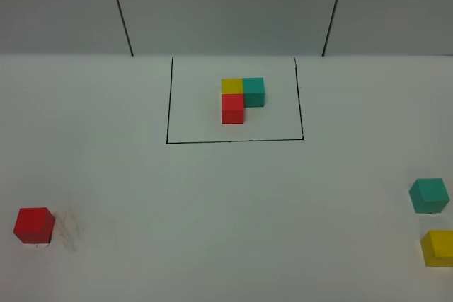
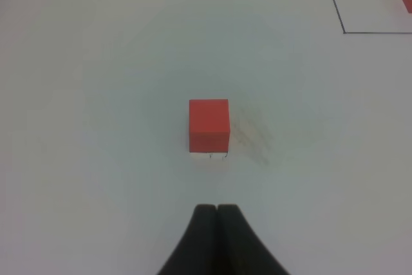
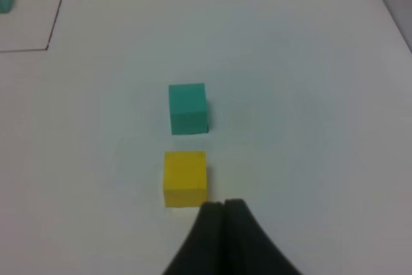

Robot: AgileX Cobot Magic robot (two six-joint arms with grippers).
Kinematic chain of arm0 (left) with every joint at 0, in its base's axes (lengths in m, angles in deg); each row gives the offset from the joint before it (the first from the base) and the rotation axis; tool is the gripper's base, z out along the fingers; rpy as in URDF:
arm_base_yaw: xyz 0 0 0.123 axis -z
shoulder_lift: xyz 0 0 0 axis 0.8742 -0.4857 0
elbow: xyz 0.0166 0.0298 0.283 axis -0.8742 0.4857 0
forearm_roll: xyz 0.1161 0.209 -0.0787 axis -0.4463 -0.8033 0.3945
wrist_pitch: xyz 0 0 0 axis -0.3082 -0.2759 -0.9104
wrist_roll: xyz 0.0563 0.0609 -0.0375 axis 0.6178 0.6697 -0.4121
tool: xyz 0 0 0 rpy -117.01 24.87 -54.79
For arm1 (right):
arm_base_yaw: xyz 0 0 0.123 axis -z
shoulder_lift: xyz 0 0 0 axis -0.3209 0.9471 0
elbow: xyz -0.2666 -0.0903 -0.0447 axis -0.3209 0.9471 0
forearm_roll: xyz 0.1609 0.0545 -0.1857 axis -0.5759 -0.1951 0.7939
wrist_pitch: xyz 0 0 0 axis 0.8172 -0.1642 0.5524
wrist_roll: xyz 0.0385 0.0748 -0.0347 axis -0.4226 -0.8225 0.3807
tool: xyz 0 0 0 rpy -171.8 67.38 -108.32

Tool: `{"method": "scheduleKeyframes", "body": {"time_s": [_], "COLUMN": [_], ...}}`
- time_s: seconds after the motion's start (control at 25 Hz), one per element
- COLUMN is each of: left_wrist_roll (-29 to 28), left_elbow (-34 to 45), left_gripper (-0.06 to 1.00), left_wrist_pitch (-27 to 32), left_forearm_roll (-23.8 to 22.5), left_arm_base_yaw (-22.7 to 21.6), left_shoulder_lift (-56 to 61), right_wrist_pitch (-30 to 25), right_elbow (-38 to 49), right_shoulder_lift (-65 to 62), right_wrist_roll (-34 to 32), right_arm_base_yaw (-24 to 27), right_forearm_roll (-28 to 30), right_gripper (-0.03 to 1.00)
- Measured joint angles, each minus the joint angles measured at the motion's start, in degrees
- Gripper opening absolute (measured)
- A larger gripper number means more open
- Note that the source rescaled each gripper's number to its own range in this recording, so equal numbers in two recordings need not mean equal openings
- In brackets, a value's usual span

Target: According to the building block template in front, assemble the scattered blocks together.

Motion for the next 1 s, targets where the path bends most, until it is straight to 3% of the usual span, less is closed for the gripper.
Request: {"method": "scheduleKeyframes", "body": {"time_s": [0.48, 0.8, 1.0], "left_wrist_roll": [-1.03, -2.18, -2.94], "left_elbow": [0.00, 0.00, -2.28], "left_gripper": [0.00, 0.00, 0.00], "left_wrist_pitch": [0.00, -0.11, -3.09], "left_forearm_roll": [0.00, 0.00, 0.04], "left_arm_base_yaw": [0.00, 0.00, 0.00], "left_shoulder_lift": [-1.10, -8.41, -14.32], "right_wrist_pitch": [0.00, 0.00, 0.00], "right_elbow": [0.00, 0.00, 0.00], "right_shoulder_lift": [0.00, 0.00, 0.00], "right_wrist_roll": [0.00, 0.00, 0.00], "right_arm_base_yaw": [0.00, 0.00, -0.02], "right_forearm_roll": [0.00, 0.00, 0.00], "right_gripper": [0.00, 0.00, 0.00]}}
